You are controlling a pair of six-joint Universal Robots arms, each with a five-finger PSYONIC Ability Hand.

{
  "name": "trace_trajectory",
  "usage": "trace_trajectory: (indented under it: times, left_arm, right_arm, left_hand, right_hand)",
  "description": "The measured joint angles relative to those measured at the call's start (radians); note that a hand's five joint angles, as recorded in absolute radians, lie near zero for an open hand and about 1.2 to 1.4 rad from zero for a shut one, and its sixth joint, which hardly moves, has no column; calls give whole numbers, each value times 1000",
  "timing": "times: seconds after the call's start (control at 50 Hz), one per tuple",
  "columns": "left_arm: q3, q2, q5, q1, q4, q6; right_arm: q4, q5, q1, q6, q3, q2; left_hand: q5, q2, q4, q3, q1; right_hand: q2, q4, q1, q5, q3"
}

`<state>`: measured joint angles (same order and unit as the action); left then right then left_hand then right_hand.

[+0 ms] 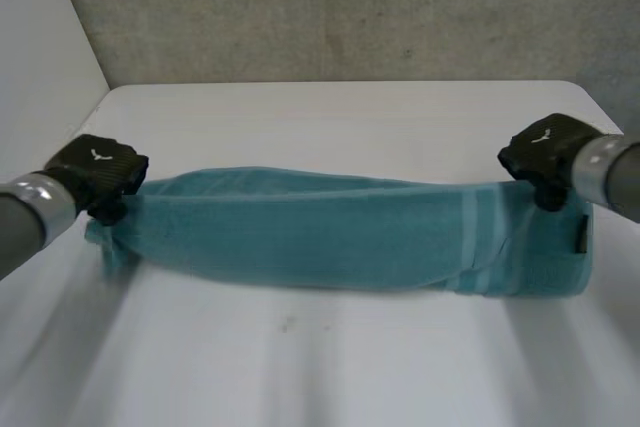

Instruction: Fold the laundry

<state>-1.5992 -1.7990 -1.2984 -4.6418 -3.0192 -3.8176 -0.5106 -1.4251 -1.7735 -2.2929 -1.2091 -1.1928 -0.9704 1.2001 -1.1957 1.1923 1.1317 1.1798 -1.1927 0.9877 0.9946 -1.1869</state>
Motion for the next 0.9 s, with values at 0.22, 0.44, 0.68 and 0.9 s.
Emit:
trace_trajectory:
  times: [0.22,0.44,0.68,0.9]
  left_arm:
    - [596,-313,-162,89,-204,-103]
    - [596,-140,-206,129,-628,-88]
    - [63,-23,-116,108,-566,-67]
    - [-261,-59,-10,72,-551,-62]
  right_arm:
    - [347,-203,-75,-113,487,256]
    - [703,-255,-119,-217,514,97]
    - [759,-148,-104,-224,-163,-99]
    - [754,-66,-48,-232,-522,-88]
  left_hand:
    - [0,0,-1,1,0]
    - [-14,0,-1,1,0]
    - [-15,1,-1,1,0]
    - [-15,2,-1,1,0]
  right_hand:
    - [2,0,0,0,0]
    - [3,0,0,3,0]
    - [3,0,0,6,-1]
    - [3,0,0,6,-2]
